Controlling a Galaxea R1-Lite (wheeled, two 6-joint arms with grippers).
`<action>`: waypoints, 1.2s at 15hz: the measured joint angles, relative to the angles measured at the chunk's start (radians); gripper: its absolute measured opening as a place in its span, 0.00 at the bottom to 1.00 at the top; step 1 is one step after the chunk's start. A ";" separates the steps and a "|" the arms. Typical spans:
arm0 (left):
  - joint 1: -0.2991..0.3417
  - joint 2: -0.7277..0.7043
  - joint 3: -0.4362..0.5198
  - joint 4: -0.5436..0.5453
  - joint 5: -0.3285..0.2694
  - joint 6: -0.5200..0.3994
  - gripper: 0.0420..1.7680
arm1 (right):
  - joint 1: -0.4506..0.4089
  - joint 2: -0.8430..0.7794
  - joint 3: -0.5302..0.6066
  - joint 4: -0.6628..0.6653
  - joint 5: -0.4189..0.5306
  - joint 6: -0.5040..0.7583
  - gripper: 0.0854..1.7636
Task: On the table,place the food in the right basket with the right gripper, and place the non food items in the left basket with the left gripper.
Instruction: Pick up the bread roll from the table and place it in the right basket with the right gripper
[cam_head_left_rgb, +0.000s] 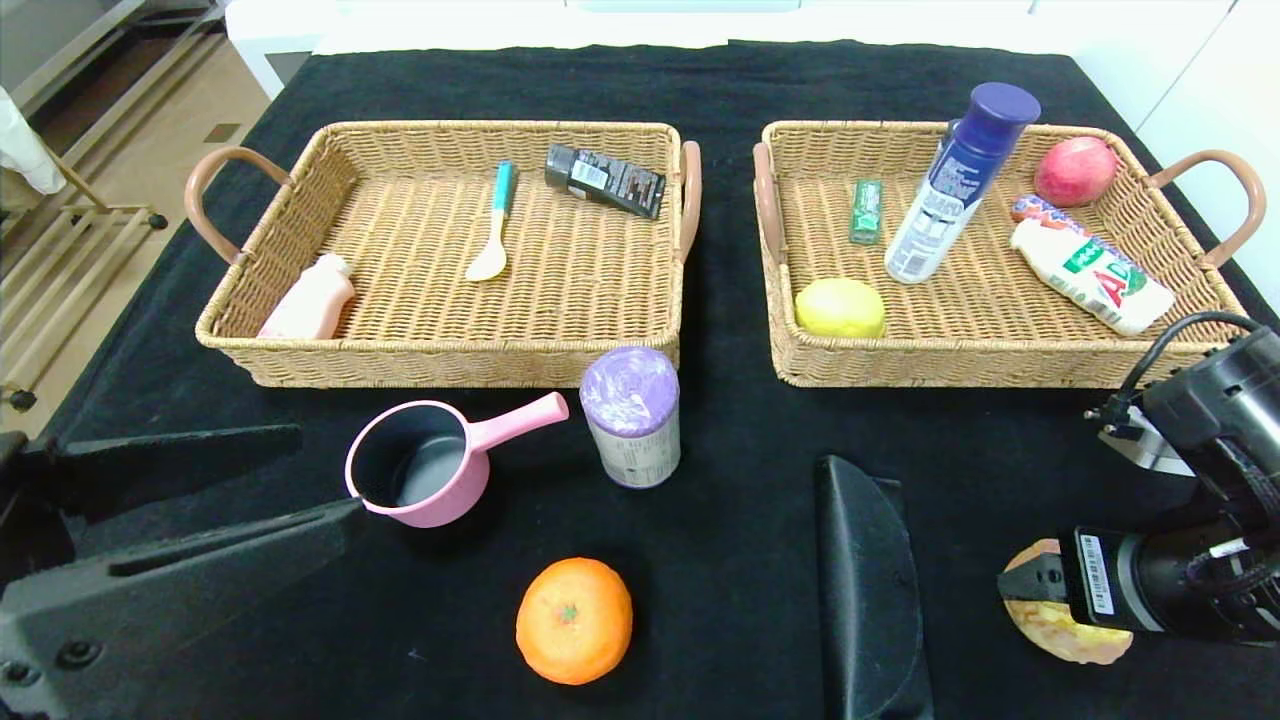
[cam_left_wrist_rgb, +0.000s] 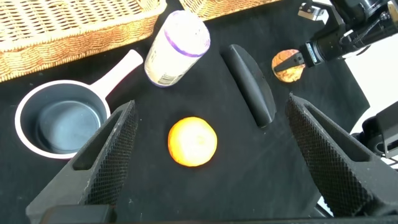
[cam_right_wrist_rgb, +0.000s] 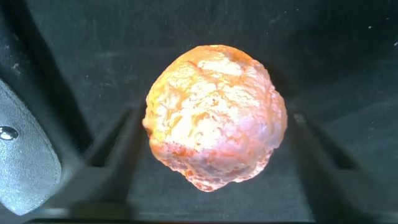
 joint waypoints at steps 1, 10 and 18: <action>0.000 0.000 0.000 0.000 0.000 0.000 0.97 | 0.000 0.001 0.001 0.000 0.000 0.000 0.68; 0.000 -0.001 0.000 0.000 0.000 0.001 0.97 | -0.002 0.005 0.021 -0.007 -0.007 -0.001 0.50; 0.000 -0.001 0.000 0.001 0.000 0.001 0.97 | -0.001 0.009 0.026 -0.021 -0.007 -0.002 0.47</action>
